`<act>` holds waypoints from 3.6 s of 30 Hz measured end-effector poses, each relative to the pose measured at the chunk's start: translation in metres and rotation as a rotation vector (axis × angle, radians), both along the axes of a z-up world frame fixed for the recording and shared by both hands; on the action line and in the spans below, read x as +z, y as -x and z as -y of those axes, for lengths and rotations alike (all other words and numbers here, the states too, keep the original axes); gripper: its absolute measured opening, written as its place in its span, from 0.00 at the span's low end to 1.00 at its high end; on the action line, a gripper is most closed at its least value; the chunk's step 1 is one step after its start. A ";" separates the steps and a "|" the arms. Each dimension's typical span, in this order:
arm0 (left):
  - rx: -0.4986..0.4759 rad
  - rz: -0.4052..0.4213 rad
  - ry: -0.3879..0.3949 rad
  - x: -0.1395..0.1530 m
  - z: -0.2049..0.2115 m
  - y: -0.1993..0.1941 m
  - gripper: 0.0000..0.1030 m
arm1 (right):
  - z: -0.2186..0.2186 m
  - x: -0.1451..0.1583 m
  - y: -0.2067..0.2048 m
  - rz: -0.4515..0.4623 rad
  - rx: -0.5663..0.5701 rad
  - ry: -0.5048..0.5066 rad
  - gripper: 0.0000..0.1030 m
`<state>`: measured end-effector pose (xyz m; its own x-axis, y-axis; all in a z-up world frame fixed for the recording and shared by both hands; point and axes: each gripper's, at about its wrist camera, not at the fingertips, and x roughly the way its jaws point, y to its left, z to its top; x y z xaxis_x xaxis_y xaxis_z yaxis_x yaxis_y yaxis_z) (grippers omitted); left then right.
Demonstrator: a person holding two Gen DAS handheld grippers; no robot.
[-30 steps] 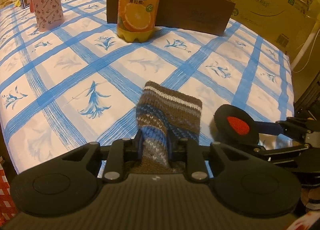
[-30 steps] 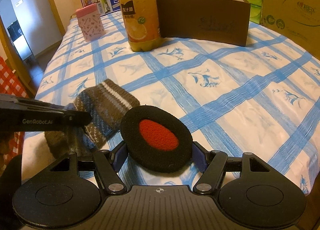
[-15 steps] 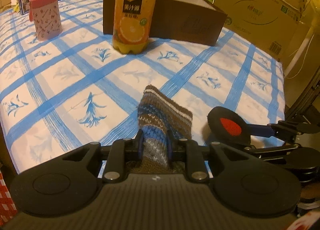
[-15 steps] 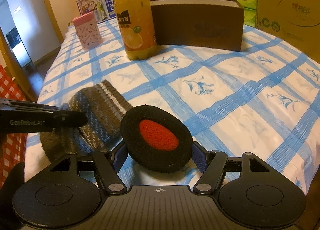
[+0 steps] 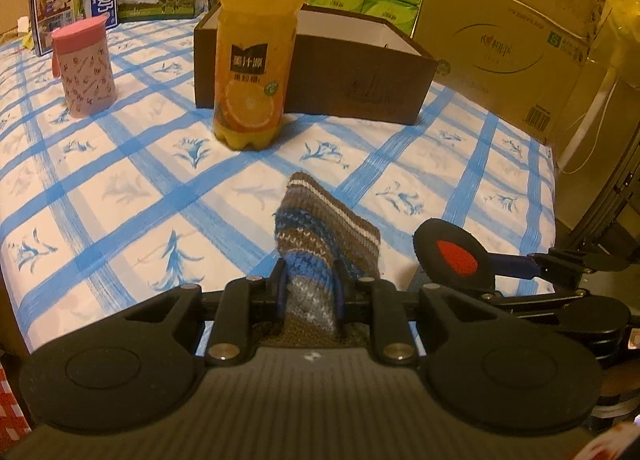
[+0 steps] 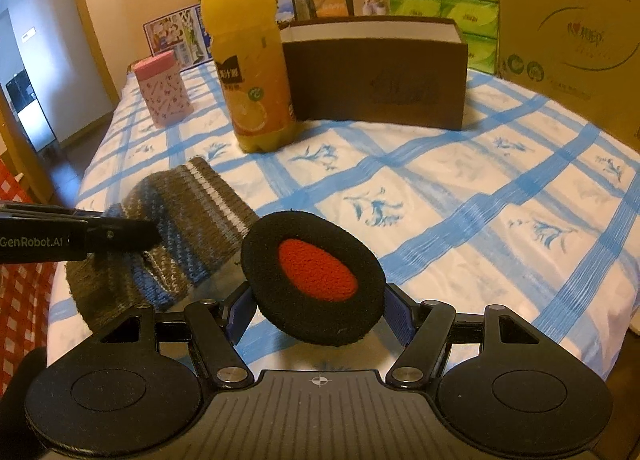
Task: Organize soft objects
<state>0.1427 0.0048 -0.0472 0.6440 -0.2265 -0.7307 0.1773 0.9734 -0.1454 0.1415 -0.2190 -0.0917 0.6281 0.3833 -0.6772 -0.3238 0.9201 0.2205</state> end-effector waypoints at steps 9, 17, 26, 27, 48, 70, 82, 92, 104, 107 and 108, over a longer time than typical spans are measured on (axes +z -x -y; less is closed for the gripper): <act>-0.020 0.048 -0.006 0.014 0.008 -0.016 0.19 | 0.012 0.009 -0.013 0.023 -0.024 0.000 0.66; -0.045 0.110 -0.010 0.034 0.023 -0.037 0.19 | 0.022 0.022 -0.032 0.058 -0.025 0.005 0.66; -0.099 0.197 -0.026 0.065 0.048 -0.068 0.19 | 0.045 0.050 -0.077 0.092 -0.033 -0.054 0.66; -0.106 0.210 -0.027 0.069 0.052 -0.072 0.19 | 0.050 0.056 -0.085 0.097 -0.036 -0.067 0.66; -0.030 0.350 -0.184 0.124 0.128 -0.251 0.19 | 0.066 0.101 -0.279 0.153 -0.017 -0.042 0.66; 0.182 0.266 -0.319 0.064 0.154 -0.384 0.40 | 0.059 0.051 -0.389 0.241 0.127 0.060 0.76; 0.158 0.197 -0.265 0.054 0.155 -0.371 0.42 | 0.075 0.051 -0.354 0.238 0.157 0.022 0.76; 0.133 0.194 -0.189 0.074 0.145 -0.319 0.43 | 0.088 0.069 -0.297 0.232 0.115 -0.057 0.76; 0.086 0.218 -0.052 0.104 0.121 -0.203 0.51 | 0.097 0.102 -0.199 0.203 0.009 -0.182 0.76; 0.081 0.235 -0.038 0.111 0.111 -0.170 0.52 | 0.096 0.109 -0.173 0.188 -0.017 -0.223 0.76; 0.081 0.241 -0.037 0.113 0.107 -0.159 0.52 | 0.097 0.112 -0.164 0.186 -0.028 -0.237 0.76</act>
